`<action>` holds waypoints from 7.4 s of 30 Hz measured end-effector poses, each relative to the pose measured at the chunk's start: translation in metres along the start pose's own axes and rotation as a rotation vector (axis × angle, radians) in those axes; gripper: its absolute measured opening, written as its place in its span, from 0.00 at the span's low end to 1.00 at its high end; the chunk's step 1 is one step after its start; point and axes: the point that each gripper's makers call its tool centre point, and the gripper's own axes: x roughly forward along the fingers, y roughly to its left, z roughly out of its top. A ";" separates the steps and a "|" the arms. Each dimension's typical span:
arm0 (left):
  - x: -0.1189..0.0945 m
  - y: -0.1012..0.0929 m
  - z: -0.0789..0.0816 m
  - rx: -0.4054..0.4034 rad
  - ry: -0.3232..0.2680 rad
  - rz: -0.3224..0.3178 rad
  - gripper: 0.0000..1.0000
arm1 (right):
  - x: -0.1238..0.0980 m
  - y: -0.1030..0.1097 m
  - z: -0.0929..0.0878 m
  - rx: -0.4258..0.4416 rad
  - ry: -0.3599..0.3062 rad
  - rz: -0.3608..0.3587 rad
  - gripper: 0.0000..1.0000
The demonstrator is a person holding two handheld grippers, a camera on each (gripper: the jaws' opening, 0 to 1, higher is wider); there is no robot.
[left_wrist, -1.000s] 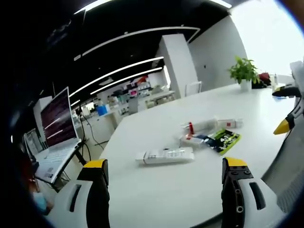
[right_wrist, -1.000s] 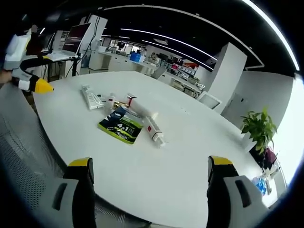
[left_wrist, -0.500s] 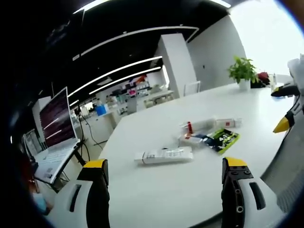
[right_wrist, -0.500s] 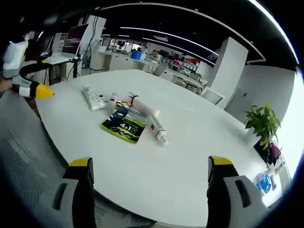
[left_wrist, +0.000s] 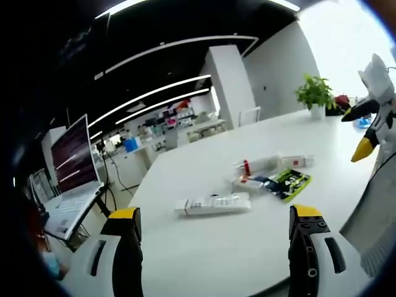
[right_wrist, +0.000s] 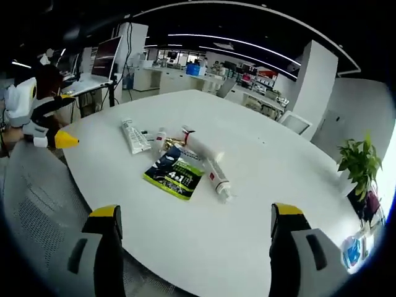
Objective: Arrange the skincare products in the storage area until every visible bottle or jar stands upright without overlapping.
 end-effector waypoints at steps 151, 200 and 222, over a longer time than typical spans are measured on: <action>0.010 0.002 -0.015 0.003 0.135 -0.081 0.97 | 0.256 -0.013 0.031 0.019 0.671 0.642 0.26; 0.088 -0.067 0.049 -0.810 0.117 -0.612 0.56 | 0.158 0.036 0.079 0.964 0.190 1.012 0.26; 0.122 -0.111 0.068 -0.986 0.147 -0.758 0.53 | 0.077 0.087 0.091 0.953 0.061 1.136 0.26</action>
